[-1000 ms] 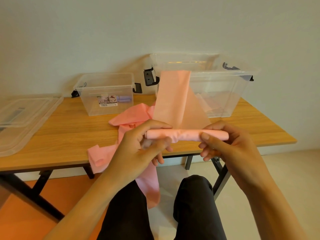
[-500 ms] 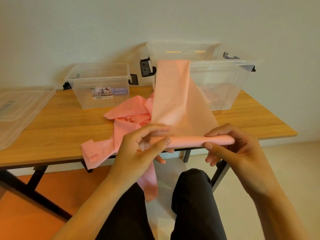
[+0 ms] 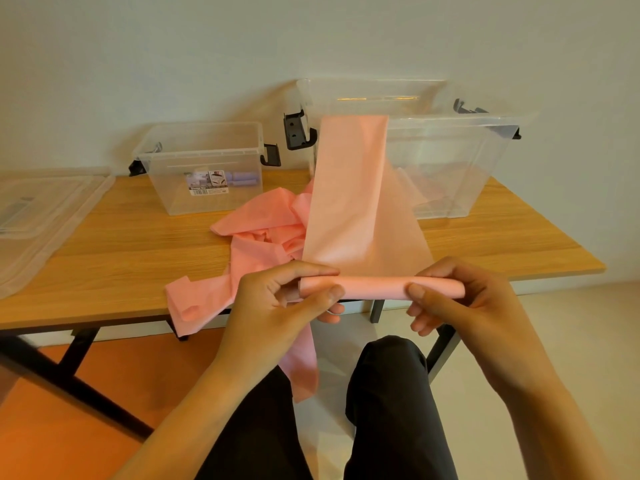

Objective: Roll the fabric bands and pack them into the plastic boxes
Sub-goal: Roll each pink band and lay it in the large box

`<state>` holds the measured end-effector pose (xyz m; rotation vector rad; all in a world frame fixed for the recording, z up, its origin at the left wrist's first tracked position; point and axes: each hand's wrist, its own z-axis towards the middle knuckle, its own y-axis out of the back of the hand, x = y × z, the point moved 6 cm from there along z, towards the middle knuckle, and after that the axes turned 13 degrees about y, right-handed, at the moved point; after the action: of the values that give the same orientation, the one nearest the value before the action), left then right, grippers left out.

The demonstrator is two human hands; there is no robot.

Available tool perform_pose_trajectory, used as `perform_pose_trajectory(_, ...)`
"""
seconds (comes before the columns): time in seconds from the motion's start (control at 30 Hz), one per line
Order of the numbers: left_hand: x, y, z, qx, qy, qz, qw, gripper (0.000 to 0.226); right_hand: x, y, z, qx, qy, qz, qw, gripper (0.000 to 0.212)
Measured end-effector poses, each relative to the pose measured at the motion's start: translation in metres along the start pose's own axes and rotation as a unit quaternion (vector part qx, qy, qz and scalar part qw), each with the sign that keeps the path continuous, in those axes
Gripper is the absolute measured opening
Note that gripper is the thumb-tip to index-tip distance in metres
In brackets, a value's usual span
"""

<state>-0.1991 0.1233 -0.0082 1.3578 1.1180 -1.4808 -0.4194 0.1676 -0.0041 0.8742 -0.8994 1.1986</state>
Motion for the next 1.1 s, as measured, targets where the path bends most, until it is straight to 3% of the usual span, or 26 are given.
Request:
perform_pose_trajectory(0.27, -0.0012, 0.0015, -0.0020, -0.017, -0.019, -0.012, 1.000, 0.025, -0.0016, -0.0039, 0.0040, 0.009, 0.011, -0.026, 1.000, 0.025)
perform_pose_trajectory(0.5, 0.0039, 0.0011, -0.0044, -0.035, -0.013, -0.023, 0.999, 0.027, -0.0082, -0.0078, 0.0046, -0.021, 0.003, 0.025, 0.999, 0.015)
perform_pose_trajectory(0.67, 0.0037, 0.0028, -0.0036, -0.041, -0.022, -0.013, 0.999, 0.029, -0.0019, -0.0076, 0.0034, -0.017, 0.019, 0.021, 0.999, 0.025)
perform_pose_trajectory(0.9, 0.0020, 0.0019, -0.0035, -0.020, -0.028, -0.009, 0.999, 0.031, -0.0038, -0.0047, 0.0041, -0.031, -0.003, 0.055, 0.998, 0.020)
perform_pose_trajectory(1.0, 0.0013, 0.0036, -0.0020, -0.035, -0.031, -0.018, 0.999, 0.026, -0.0045, -0.0053, 0.0037, -0.014, -0.021, 0.084, 0.996, 0.033)
perform_pose_trajectory(1.1, 0.0015, 0.0034, -0.0010, -0.039, -0.028, -0.017, 0.999, 0.024, -0.0040, -0.0047, 0.0043, -0.009, -0.019, 0.070, 0.997, 0.028)
